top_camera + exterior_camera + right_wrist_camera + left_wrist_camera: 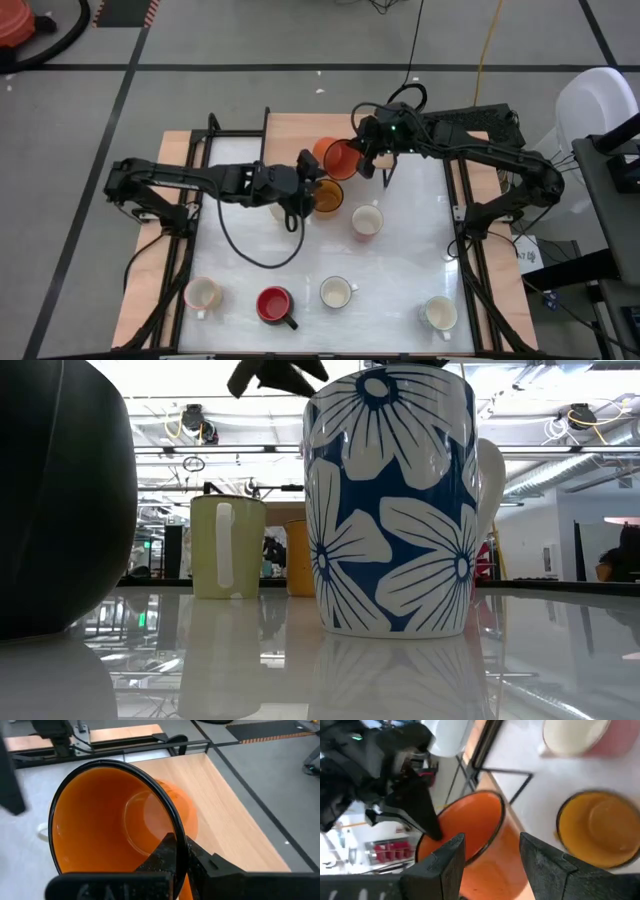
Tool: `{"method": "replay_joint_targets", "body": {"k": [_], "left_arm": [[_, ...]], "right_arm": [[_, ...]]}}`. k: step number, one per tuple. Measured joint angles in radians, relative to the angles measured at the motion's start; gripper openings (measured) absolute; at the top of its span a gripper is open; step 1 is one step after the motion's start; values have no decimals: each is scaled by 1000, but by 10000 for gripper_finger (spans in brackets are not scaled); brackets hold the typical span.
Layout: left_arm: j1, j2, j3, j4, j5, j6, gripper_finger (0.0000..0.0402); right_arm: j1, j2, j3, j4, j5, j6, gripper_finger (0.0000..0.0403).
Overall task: Place coffee mugs
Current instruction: Put the orange mug on the shelf
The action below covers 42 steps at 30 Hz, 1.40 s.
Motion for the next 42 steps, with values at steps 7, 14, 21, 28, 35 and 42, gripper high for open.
{"method": "replay_joint_targets", "body": {"k": [7, 14, 21, 28, 35, 42], "left_arm": [[-1, 35, -2, 10, -100, 188, 191], [2, 77, -1, 83, -183, 326, 190], [2, 102, -2, 81, -224, 421, 146], [0, 137, -2, 100, -250, 564, 68], [5, 167, -3, 117, -257, 579, 35], [12, 165, -4, 130, -260, 579, 14]], "right_arm": [[-2, 0, 0, -2, -11, 20, 4], [-3, 0, 0, 1, -11, 36, 4], [-3, 1, 0, -21, -8, 52, 4], [-3, 2, 0, -27, -7, 51, 4], [-3, 0, 0, -28, -4, 34, 4], [-2, -2, 0, -14, -4, 9, 19]]}}
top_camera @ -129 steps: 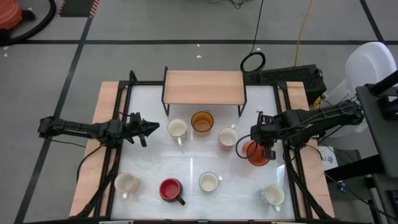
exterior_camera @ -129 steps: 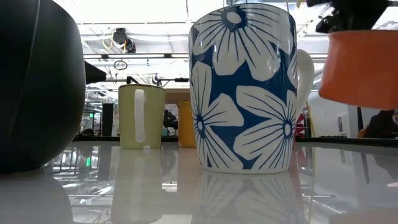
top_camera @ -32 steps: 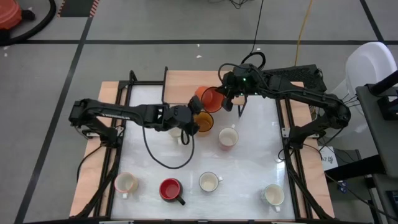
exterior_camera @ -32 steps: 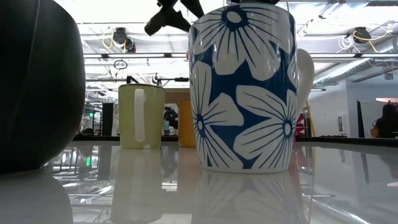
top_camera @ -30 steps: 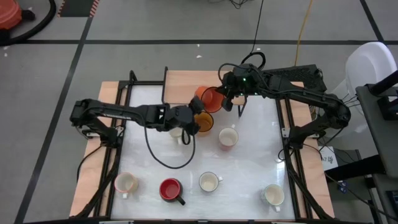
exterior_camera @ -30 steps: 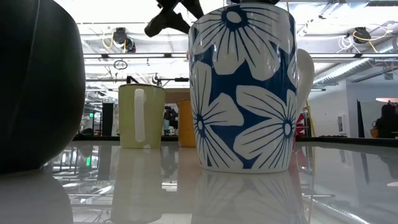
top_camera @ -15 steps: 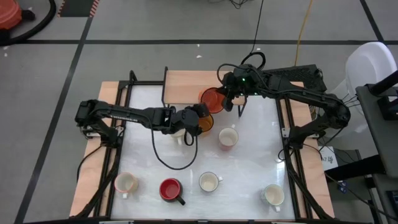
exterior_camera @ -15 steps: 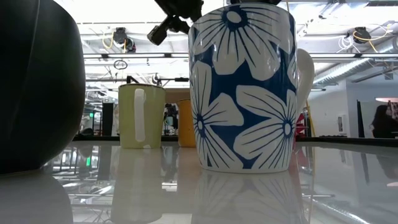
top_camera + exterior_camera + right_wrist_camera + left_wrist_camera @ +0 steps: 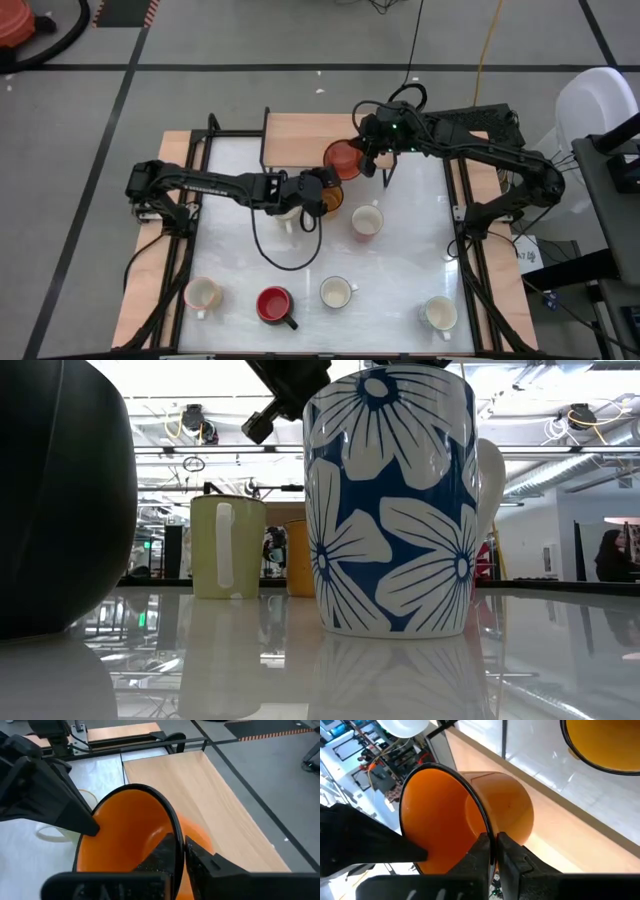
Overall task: Place coffee mugs
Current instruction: Put the orange mug on the shelf
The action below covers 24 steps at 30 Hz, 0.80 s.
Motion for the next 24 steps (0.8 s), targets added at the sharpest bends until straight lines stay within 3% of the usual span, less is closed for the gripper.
{"method": "replay_joint_targets", "body": {"k": [8, 18, 24], "left_arm": [[8, 0, 0, 1, 26, 2, 13], [10, 0, 0, -1, 13, -35, 13], [10, 0, 0, -3, 10, -53, 12]], "right_arm": [[2, 1, 2, 54, -18, -7, 69], [2, 1, 2, 125, -7, -29, 168], [4, -12, 0, 131, -6, -36, 196]]}}
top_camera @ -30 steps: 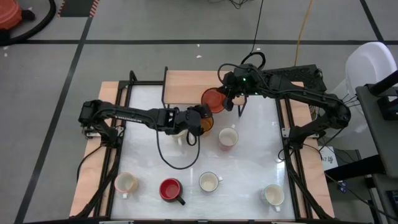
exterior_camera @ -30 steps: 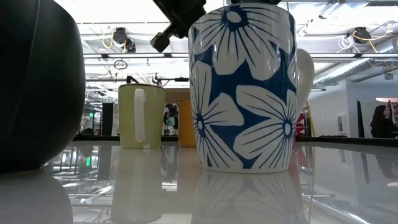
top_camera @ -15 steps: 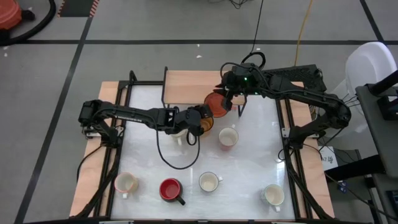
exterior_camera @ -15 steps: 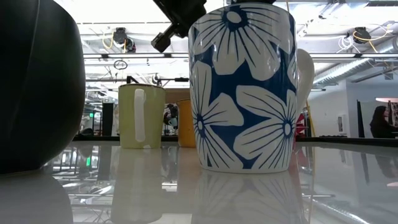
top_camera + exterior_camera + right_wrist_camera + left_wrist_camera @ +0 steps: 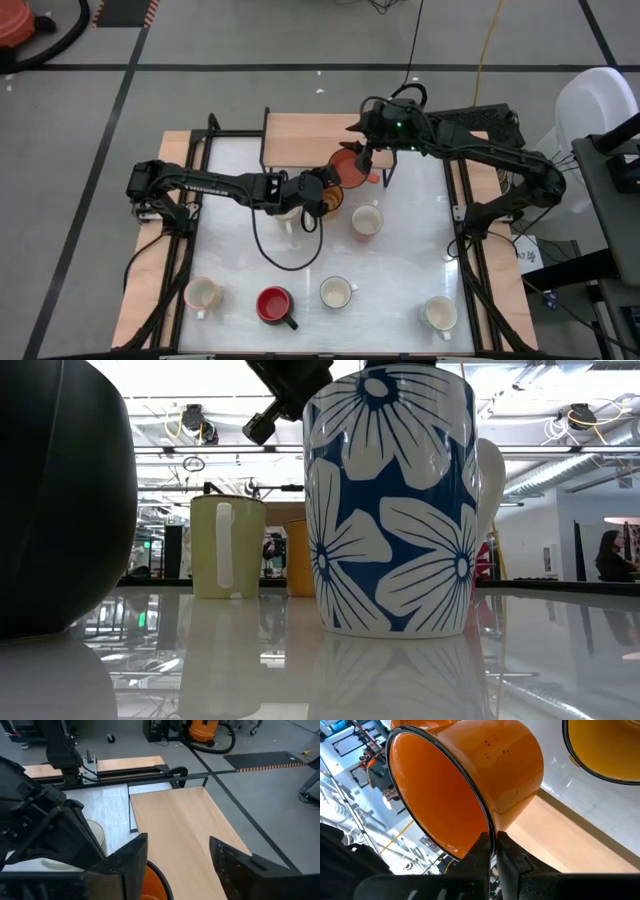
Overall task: Place coffee mugs
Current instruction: Put the orange mug on the shelf
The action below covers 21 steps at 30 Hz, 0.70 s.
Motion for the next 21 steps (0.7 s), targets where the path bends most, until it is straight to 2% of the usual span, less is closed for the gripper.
{"method": "replay_joint_targets", "body": {"k": [5, 10, 18, 21], "left_arm": [[0, 0, 0, -5, 0, -16, 12], [0, 0, 0, -8, -1, -37, 12], [0, -1, 0, -24, -1, -51, 12], [0, -2, 0, -24, -1, -68, 12]], "right_arm": [[51, -48, -1, -14, 3, -35, 198], [177, -104, -1, -76, 16, -141, 198], [368, -78, -1, -268, 223, -262, 196], [404, -46, -2, -287, 247, -289, 196]]}}
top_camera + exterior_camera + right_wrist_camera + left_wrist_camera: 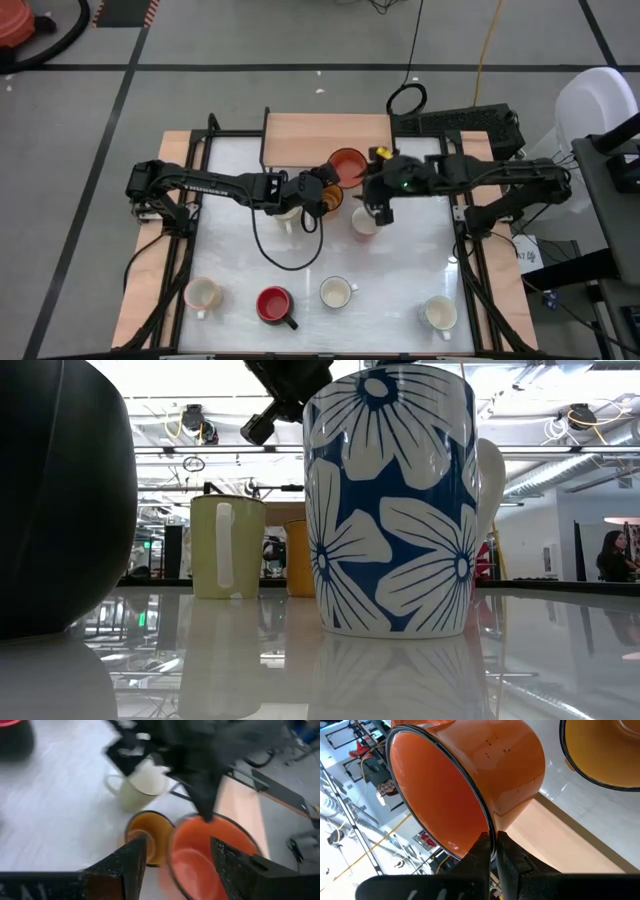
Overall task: Place coffee mugs
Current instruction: Put the orange mug on the shelf
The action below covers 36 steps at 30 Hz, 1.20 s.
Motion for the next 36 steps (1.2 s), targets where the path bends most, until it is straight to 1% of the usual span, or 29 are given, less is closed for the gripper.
{"method": "replay_joint_targets", "body": {"k": [3, 6, 12, 15, 19, 23, 27, 28, 30, 36], "left_arm": [[0, 0, 0, -4, -1, -4, 12], [0, 0, 0, -5, -2, -4, 12], [0, 0, 0, -5, -7, -4, 12], [0, 0, 0, -5, -9, -3, 12], [0, 0, 0, -5, -10, -3, 12], [0, 0, 0, -5, -9, 0, 12], [1, 0, 3, 7, -8, 6, 12], [1, 0, 3, 5, -8, 6, 12], [-1, 0, 3, 1, -14, 1, 17], [-3, -3, 3, 11, -18, -53, 62]], "right_arm": [[16, 30, 0, 0, 7, -26, 196], [13, 59, 0, -8, 52, -33, 196], [-29, 101, 0, -57, 45, -18, 188], [-46, 118, 0, -63, 50, -18, 168], [-63, 131, 0, -69, 44, -29, 127], [-82, 140, 0, -90, 45, -45, 79], [-87, 140, 0, -92, 36, -82, 19], [-87, 141, 0, -92, 34, -88, 12], [-87, 140, 0, -93, 25, -106, 10], [-88, 140, -1, -90, 45, -172, 5]]}}
